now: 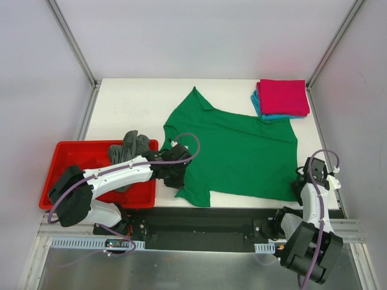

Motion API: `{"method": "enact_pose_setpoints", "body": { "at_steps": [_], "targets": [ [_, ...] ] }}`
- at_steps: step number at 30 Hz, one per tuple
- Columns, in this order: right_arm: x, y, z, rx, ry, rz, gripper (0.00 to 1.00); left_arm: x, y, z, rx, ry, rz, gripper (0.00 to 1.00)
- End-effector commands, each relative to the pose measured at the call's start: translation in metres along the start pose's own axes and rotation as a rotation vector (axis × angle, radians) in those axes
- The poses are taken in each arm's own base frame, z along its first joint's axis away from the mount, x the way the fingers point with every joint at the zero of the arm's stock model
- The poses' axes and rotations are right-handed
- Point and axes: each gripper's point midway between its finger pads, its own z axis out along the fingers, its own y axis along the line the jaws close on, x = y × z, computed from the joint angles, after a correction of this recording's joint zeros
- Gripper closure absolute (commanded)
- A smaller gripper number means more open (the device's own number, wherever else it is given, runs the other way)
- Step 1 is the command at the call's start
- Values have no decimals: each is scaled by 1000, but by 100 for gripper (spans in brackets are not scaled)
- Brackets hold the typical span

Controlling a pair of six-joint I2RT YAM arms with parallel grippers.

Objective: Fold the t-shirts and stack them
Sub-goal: Grap the side of the flattened tshirt closest away from the robot with both arms

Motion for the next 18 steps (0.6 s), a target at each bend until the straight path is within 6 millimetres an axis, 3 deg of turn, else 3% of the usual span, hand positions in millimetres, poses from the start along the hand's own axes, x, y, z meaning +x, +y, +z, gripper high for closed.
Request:
{"method": "enact_pose_setpoints", "body": {
  "at_steps": [1,10,18],
  "targets": [
    [10,6,10,-12,50,9,49,-15,-12,-15,61,-39,29,100],
    [2,14,-9,-116,9,-23,98,-7,-15,-18,99,-7,13,100],
    [-9,9,-39,-164,-36,-62,99,22,-8,-34,174,19,-64,100]
  ]
}}
